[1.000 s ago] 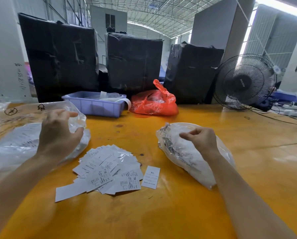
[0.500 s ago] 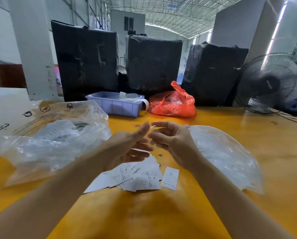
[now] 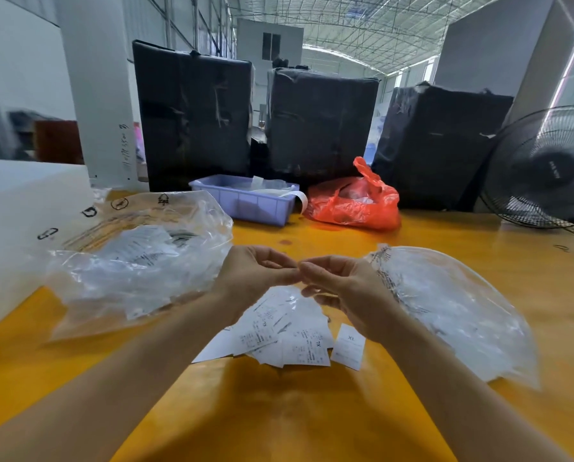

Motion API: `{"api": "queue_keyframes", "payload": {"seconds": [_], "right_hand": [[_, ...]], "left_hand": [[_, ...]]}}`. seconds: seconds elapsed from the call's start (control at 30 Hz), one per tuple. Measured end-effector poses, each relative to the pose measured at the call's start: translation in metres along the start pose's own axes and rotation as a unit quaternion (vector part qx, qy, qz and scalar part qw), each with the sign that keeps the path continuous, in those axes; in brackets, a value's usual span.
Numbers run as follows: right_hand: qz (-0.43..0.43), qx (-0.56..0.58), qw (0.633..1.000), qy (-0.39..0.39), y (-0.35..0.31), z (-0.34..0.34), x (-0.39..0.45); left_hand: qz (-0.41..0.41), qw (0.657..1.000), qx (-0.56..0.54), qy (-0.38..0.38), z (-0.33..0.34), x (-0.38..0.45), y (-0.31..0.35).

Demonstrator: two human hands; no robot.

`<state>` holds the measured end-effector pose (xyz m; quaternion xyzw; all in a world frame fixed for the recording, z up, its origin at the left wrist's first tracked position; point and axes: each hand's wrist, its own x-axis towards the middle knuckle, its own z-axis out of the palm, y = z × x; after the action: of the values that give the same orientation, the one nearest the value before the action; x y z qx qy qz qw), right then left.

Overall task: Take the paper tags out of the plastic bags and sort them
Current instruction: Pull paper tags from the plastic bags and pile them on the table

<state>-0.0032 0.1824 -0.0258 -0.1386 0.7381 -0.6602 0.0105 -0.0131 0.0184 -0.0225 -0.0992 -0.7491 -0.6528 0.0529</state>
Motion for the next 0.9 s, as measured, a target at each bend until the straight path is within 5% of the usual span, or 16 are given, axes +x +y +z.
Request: {"api": "queue_keyframes", "payload": {"seconds": [0.27,0.77,0.9], "right_hand": [[0.025,0.044,0.996,0.077,0.003,-0.0039,0.0034],[0.077,0.02,0.996,-0.04,0.0035,-0.003,0.001],[0.04,0.085,0.994,0.06,0.0048,-0.0037,0.005]], "left_hand": [[-0.036,0.999,0.014,-0.008,0.0009,0.0011,0.0],[-0.034,0.997,-0.063,-0.012,-0.0004,0.0038,-0.0056],[-0.057,0.995,-0.073,-0.026,-0.0005,0.0033,-0.0045]]}}
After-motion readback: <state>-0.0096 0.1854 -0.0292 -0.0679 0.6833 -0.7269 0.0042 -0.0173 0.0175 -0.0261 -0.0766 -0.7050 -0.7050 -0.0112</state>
